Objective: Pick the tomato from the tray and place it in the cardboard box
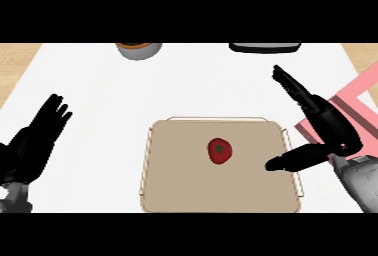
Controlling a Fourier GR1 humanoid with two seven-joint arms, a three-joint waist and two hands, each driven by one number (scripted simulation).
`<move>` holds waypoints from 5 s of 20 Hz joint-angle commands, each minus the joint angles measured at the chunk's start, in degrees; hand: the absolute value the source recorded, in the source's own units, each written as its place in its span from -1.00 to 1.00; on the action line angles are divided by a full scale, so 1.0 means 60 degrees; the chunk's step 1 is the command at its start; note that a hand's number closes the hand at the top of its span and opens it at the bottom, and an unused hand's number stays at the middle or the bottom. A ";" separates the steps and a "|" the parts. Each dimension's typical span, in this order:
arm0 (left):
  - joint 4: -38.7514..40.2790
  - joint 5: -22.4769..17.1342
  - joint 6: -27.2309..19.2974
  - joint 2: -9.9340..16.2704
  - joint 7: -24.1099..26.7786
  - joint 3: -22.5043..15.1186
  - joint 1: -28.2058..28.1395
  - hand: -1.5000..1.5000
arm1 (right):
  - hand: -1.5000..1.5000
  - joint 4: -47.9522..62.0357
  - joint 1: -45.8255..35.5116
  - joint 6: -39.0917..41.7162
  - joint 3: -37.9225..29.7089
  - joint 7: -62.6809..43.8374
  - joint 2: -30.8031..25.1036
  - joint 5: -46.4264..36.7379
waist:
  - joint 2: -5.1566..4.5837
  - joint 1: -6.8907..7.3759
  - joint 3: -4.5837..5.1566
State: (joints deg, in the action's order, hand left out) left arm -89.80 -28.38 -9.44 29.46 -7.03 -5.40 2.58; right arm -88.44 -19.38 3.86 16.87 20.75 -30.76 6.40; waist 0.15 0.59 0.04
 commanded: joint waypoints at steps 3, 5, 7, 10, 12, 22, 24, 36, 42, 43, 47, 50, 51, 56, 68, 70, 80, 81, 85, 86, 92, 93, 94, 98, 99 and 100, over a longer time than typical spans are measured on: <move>0.0065 0.0049 -0.0010 -0.0132 0.0012 -0.0033 -0.0062 0.00 | -1.00 -0.0792 -0.1072 0.0558 0.1310 -0.2677 -0.1700 -0.2379 | 0.0062 -0.0055 0.0057; -0.0171 -0.0090 0.0015 -0.0183 -0.0164 -0.0040 -0.0086 0.00 | -1.00 -0.0995 -0.1314 0.0979 0.1816 -0.3456 -0.1891 -0.2937 | 0.0055 0.0000 0.0040; -0.0013 0.0297 -0.0084 -0.0313 0.0187 -0.0162 -0.0027 0.00 | -1.00 -0.1193 -0.1786 0.1390 0.2144 -0.4431 -0.1794 -0.3252 | 0.0024 -0.0026 0.0028; -0.0072 0.0200 -0.0088 -0.0296 -0.0230 -0.0157 0.0264 0.00 | -1.00 -0.1381 -0.2771 0.2321 0.2914 -0.6369 -0.1078 -0.3438 | 0.0002 0.0049 0.0028; -0.0300 0.0037 0.0216 -0.0052 -0.0106 0.0157 -0.0251 0.00 | -1.00 -0.1300 -0.2799 0.3030 0.2941 -0.6953 -0.1065 -0.3246 | 0.0010 0.0061 0.0014; 0.0213 0.0265 0.0775 -0.0589 0.0181 0.0416 -0.0367 0.00 | -1.00 -0.0466 -0.3075 0.4620 0.2817 -0.9181 0.1017 -0.3259 | -0.0026 -0.0057 -0.0001; -0.0423 0.0636 0.0224 -0.0495 -0.0860 0.0408 0.0219 0.00 | -1.00 -0.0523 -0.3009 0.4817 0.2670 -0.9367 0.1466 -0.3584 | -0.0021 -0.0070 -0.0006; 0.0150 0.1020 0.1078 -0.1034 -0.0600 0.1294 0.0211 0.00 | -1.00 0.0190 -0.2566 0.5681 0.1744 -0.8174 0.2371 -0.5271 | -0.0033 -0.0073 -0.0006; -0.0357 0.1161 0.1554 -0.1224 -0.0403 0.1492 -0.0480 0.00 | -1.00 0.1015 -0.2325 0.5288 0.1564 -0.6480 0.2397 -0.6300 | -0.0039 -0.0021 -0.0007; -0.0937 0.1202 0.1325 -0.1263 -0.0971 0.1611 -0.0694 0.00 | -1.00 0.0265 -0.2116 0.5692 0.1538 -0.7085 0.2661 -0.6384 | -0.0022 -0.0042 -0.0007; -0.0531 0.1201 0.1661 -0.1408 -0.0784 0.1707 -0.0469 0.00 | -1.00 -0.0005 -0.1715 0.5733 0.2094 -0.7740 0.3038 -0.7141 | -0.0021 -0.0064 -0.0005; -0.0388 0.1408 0.1701 -0.1530 -0.0956 0.1724 -0.0188 0.00 | -1.00 0.0944 -0.2301 0.5819 0.1841 -0.7227 0.3443 -0.7485 | -0.0031 -0.0040 -0.0006; -0.0750 0.1715 0.1410 -0.1625 -0.1114 0.1650 -0.0196 0.00 | -1.00 0.0360 -0.1804 0.5859 0.1982 -0.7498 0.3493 -0.7668 | -0.0022 -0.0063 -0.0007; -0.1427 0.1636 0.1428 -0.1798 -0.1484 0.1882 -0.0633 0.00 | -1.00 0.0854 -0.2426 0.6434 0.1304 -0.7762 0.3948 -0.7830 | -0.0018 -0.0017 -0.0008; 0.0222 0.1909 0.2360 -0.1973 -0.0708 0.2524 0.0080 0.00 | -1.00 0.1944 -0.2079 0.5875 0.1422 -0.7007 0.4641 -0.9434 | -0.0034 -0.0046 -0.0006; -0.0689 0.2220 0.2063 -0.2360 -0.0947 0.2186 -0.0493 0.00 | -1.00 0.1687 -0.1733 0.6002 0.1486 -0.6936 0.4573 -0.9648 | -0.0023 -0.0045 -0.0007; -0.2075 0.2369 0.1760 -0.2798 -0.1983 0.1965 -0.0664 0.00 | -1.00 0.2843 -0.1523 0.5470 0.1566 -0.6417 0.4863 -1.0596 | -0.0020 -0.0017 -0.0009; -0.0894 0.2556 0.1908 -0.2540 -0.1708 0.2284 0.0170 0.00 | -1.00 0.1949 -0.1048 0.5913 0.1547 -0.6603 0.4824 -1.0595 | -0.0021 -0.0089 -0.0006; -0.1488 0.2287 0.2422 -0.2595 -0.1583 0.2442 -0.0742 0.00 | -1.00 0.3308 -0.1711 0.5386 0.1146 -0.5888 0.4908 -1.0904 | -0.0024 -0.0033 -0.0007; -0.0949 0.2302 0.2215 -0.2613 -0.1747 0.2486 0.0044 0.00 | -1.00 0.3571 -0.1605 0.4874 0.1254 -0.5257 0.4562 -1.1120 | -0.0031 -0.0057 -0.0007; -0.0890 0.2612 0.2413 -0.2899 -0.1213 0.2461 -0.0477 0.00 | 1.00 0.3265 -0.1664 0.4946 0.1003 -0.5387 0.5085 -1.1350 | -0.0025 -0.0049 -0.0007; -0.0680 0.2418 0.2252 -0.2561 -0.1789 0.2789 0.0237 0.00 | 1.00 0.3853 -0.1801 0.4511 0.0982 -0.4620 0.4920 -1.1284 | -0.0036 -0.0046 -0.0008; -0.1395 0.2265 0.2466 -0.2480 -0.2002 0.2774 -0.0291 0.00 | 1.00 0.3189 -0.1544 0.4600 0.0985 -0.4642 0.4826 -1.1235 | -0.0020 -0.0043 -0.0009; -0.0101 0.2438 0.2552 -0.2492 -0.1564 0.2944 0.0492 0.00 | 1.00 0.3844 -0.1775 0.4196 0.1111 -0.4238 0.5076 -1.1696 | -0.0032 -0.0074 -0.0006; -0.0953 0.2537 0.2532 -0.2811 -0.1459 0.2709 -0.0245 0.00 | 1.00 0.3390 -0.1420 0.4172 0.0912 -0.4009 0.4692 -1.1697 | -0.0022 -0.0066 -0.0007; -0.1017 0.2530 0.2403 -0.2814 -0.1623 0.2791 -0.0221 0.00 | 1.00 0.3111 -0.0957 0.4088 0.1333 -0.4158 0.4903 -1.1890 | -0.0019 -0.0073 -0.0007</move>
State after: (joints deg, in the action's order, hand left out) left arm -94.83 -13.25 5.09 13.16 -16.41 10.82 1.97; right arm -67.69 -28.54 29.69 23.34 -5.44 -1.69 -63.11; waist 0.10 0.26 0.01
